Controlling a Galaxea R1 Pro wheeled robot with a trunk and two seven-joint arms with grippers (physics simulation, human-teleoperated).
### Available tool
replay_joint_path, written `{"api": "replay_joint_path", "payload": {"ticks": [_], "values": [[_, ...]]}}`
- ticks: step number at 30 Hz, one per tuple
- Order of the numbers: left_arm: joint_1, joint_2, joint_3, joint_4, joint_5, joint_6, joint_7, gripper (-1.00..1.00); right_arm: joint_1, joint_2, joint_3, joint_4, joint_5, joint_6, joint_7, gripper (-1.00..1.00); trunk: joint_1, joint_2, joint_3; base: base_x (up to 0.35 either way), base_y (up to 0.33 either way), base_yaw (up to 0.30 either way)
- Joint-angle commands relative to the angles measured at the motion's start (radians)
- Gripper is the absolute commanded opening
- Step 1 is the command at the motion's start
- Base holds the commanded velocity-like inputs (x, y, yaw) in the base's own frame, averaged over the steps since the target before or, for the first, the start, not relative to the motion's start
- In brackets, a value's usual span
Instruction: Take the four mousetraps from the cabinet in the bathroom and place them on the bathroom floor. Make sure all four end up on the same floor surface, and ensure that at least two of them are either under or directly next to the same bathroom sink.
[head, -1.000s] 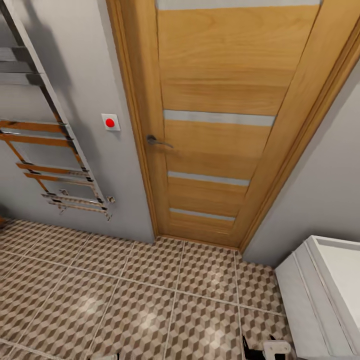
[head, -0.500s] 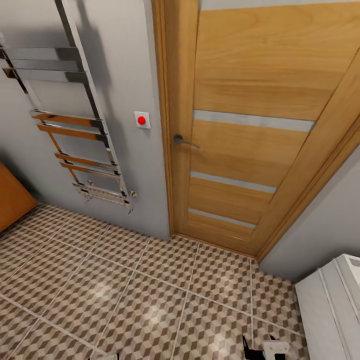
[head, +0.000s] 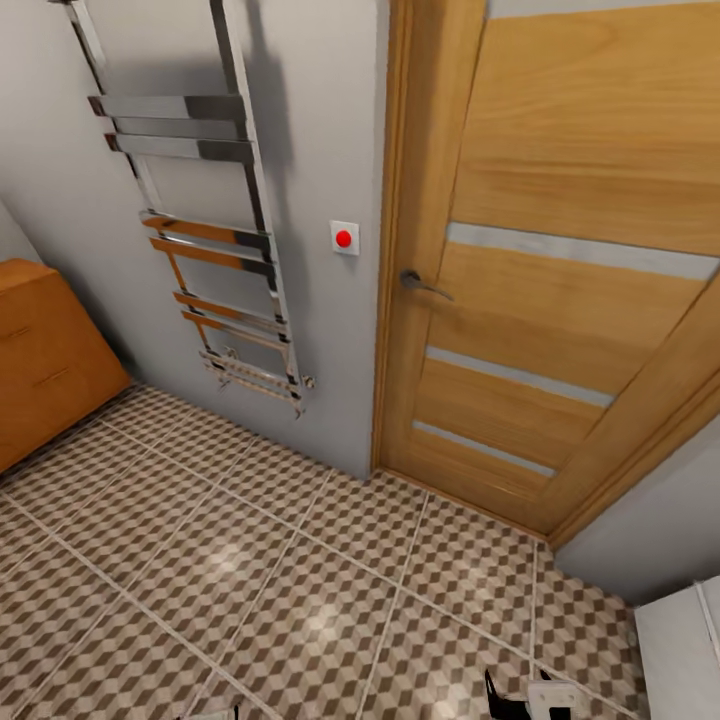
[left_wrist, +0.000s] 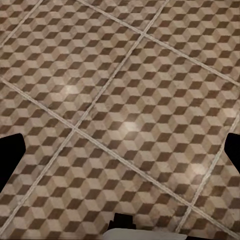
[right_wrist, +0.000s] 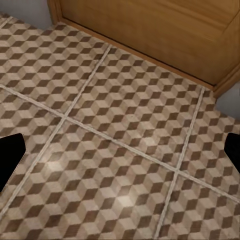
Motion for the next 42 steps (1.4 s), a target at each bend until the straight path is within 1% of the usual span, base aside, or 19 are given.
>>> {"api": "replay_joint_path", "payload": {"ticks": [1, 42], "values": [[-0.002, 0.0, -0.005, 0.004, 0.003, -0.006, 0.003, 1.0, 0.0, 0.0, 0.009, 0.0, -0.006, -0.002, -0.004, 1.0, 0.001, -0.002, -0.002, 0.0, 0.0, 0.288], [-0.002, -0.001, -0.005, 0.004, 0.003, -0.006, 0.003, 1.0, 0.0, 0.0, 0.009, 0.0, -0.006, -0.002, -0.004, 1.0, 0.001, -0.002, -0.002, 0.0, 0.0, 0.288]]}}
